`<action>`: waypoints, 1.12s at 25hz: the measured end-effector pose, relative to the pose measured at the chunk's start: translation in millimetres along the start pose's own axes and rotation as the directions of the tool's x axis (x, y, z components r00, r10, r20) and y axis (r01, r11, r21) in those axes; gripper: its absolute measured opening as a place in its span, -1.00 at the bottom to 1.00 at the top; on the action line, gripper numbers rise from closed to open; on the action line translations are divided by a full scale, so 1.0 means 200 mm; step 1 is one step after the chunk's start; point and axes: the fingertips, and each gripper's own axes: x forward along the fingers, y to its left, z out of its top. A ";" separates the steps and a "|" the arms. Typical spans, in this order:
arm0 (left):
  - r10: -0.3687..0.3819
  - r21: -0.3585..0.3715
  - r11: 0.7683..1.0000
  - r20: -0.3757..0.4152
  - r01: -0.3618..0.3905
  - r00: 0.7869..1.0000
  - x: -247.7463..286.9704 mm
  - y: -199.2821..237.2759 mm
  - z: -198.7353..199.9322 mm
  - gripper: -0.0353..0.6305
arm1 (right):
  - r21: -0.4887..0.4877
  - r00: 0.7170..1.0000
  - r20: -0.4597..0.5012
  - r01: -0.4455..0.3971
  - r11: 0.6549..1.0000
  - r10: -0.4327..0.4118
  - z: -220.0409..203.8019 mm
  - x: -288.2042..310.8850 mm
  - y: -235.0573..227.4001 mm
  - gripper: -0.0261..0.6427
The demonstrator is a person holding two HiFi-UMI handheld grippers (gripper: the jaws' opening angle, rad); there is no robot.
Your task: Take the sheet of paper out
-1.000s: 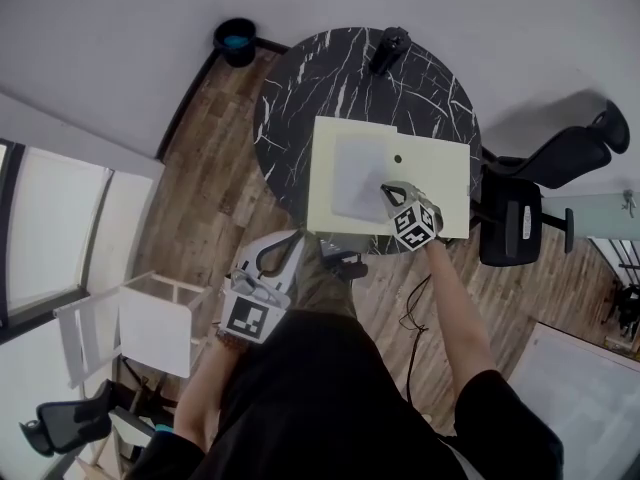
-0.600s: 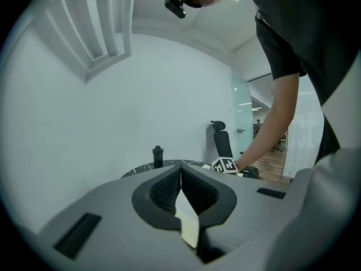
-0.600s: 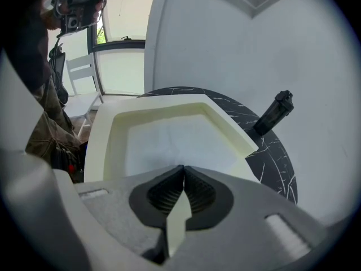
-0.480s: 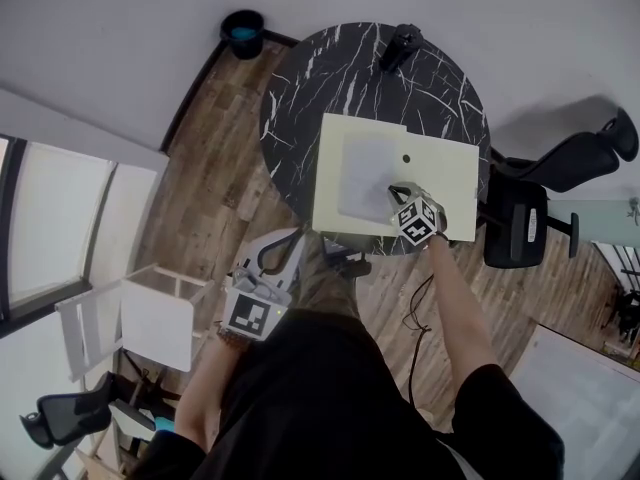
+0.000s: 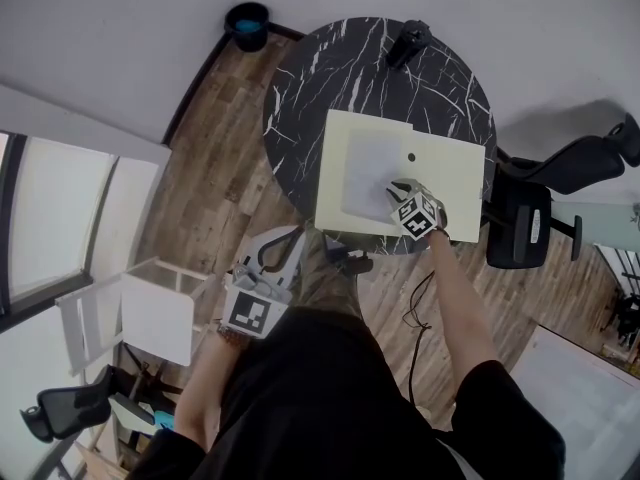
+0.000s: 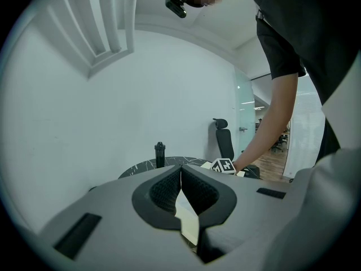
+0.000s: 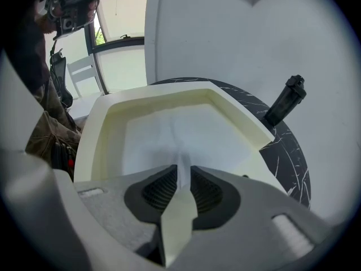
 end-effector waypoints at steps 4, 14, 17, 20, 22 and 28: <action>-0.003 -0.009 1.000 -0.012 0.003 1.000 0.02 0.00 0.00 -0.89 | -0.007 1.000 -0.009 -0.026 1.000 0.026 0.00 0.04 0.02 -0.70; -0.035 -0.005 0.999 -0.005 0.035 0.999 0.12 -0.04 0.01 -0.89 | -0.006 0.998 -0.038 -0.058 0.998 0.057 -0.04 0.11 0.03 -0.71; -0.043 0.003 0.999 -0.001 0.043 0.999 0.13 -0.05 0.01 -0.89 | -0.003 0.998 -0.039 -0.058 0.998 0.058 -0.04 0.11 0.04 -0.73; -0.046 -0.002 0.999 -0.004 0.046 0.999 0.14 -0.07 0.01 -0.89 | -0.007 0.997 -0.047 -0.060 0.998 0.060 -0.04 0.11 0.05 -0.75; -0.047 -0.001 0.999 0.000 0.047 0.999 0.14 -0.07 0.02 -0.89 | -0.015 0.997 -0.057 -0.058 0.998 0.057 -0.04 0.11 0.05 -0.80; -0.042 0.004 0.999 0.007 0.042 0.999 0.12 -0.08 0.03 -0.89 | -0.003 0.997 -0.068 -0.038 0.999 0.038 -0.04 0.11 0.05 -0.85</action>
